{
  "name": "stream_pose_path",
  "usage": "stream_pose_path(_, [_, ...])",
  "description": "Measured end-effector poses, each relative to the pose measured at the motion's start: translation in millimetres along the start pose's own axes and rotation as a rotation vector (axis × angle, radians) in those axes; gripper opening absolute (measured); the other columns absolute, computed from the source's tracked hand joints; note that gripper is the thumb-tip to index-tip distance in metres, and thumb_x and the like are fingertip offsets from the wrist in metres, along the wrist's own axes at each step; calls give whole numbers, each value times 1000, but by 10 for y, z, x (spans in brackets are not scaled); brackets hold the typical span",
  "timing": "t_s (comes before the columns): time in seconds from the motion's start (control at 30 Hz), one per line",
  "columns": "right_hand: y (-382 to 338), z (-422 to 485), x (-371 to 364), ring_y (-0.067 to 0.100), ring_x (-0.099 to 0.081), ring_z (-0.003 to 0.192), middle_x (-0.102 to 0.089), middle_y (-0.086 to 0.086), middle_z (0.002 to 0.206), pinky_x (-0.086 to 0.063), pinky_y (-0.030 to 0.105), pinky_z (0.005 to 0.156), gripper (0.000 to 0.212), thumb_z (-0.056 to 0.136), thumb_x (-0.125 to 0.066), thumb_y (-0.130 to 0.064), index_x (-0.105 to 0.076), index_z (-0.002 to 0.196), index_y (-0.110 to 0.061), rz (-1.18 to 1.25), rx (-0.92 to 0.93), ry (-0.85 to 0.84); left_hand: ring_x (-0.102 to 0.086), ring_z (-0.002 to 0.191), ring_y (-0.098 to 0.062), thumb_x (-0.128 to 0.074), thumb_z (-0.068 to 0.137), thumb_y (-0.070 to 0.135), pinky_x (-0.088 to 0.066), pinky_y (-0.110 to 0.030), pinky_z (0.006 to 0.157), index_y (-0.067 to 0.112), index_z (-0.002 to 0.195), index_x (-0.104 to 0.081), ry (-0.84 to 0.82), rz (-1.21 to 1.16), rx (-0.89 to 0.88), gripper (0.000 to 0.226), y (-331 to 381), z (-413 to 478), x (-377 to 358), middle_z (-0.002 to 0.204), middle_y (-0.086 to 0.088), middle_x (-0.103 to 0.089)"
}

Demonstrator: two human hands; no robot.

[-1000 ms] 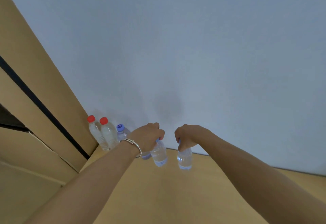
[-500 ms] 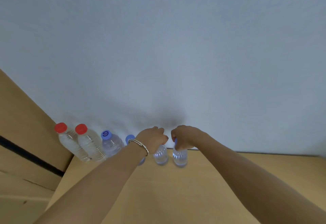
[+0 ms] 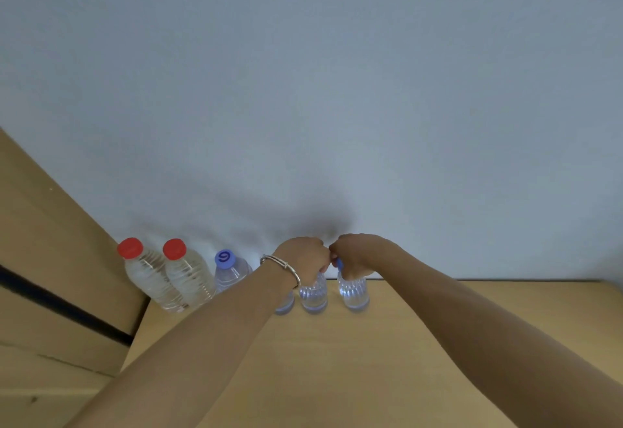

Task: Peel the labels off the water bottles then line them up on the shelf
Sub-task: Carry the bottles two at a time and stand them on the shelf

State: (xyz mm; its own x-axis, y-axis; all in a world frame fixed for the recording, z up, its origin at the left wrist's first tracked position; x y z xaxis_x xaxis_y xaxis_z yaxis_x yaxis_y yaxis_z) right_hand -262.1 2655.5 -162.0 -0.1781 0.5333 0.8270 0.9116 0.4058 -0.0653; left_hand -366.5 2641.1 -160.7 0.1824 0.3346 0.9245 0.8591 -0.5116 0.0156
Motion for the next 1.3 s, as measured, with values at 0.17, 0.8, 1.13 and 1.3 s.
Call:
stream_pose_path(0.17, [36,-64,-49,24,-56,110,-52,6,124,-42,27,76,36,88,-55,-10,-56,124,-16,70,-22,30,-56,112,-28,-59,87,15,-45,-33,87,16,117,-64,40,-107,55,30,-128,-5,-73,120,-8,-56])
stream_pose_path(0.8, [61,7,-161,24,-63,105,-63,10,118,-48,28,79,33,85,-63,-11,-62,118,-8,142,-152,153,-59,110,-29,-66,84,15,-50,-34,92,16,115,-67,2,-151,117,31,-56,110,-127,124,-9,-58])
stream_pose_path(1.13, [85,-37,-144,21,-66,85,-72,10,105,-45,26,65,31,82,-62,-10,-67,113,-5,162,-168,84,-51,114,-25,-54,91,5,-43,-31,89,15,118,-65,0,-162,18,31,-80,-41,-150,125,-6,-51])
stream_pose_path(1.3, [42,-26,-180,24,-65,102,-67,9,114,-49,28,76,33,84,-63,-9,-64,117,-7,140,-162,91,-53,108,-26,-51,86,-2,-45,-33,84,13,109,-67,25,-202,-3,32,-36,-39,-132,118,-7,-52])
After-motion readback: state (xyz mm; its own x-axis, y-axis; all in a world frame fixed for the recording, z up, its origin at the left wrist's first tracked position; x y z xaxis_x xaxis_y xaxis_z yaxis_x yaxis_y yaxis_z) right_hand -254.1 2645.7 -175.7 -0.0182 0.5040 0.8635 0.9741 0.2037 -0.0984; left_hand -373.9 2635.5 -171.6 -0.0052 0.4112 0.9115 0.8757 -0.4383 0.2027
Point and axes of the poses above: each hand's wrist, its own z-axis towards the middle knuckle, its own x-axis out of the back of the hand, y = z × x, the point moved 3 cm from there along z, towards the middle knuckle
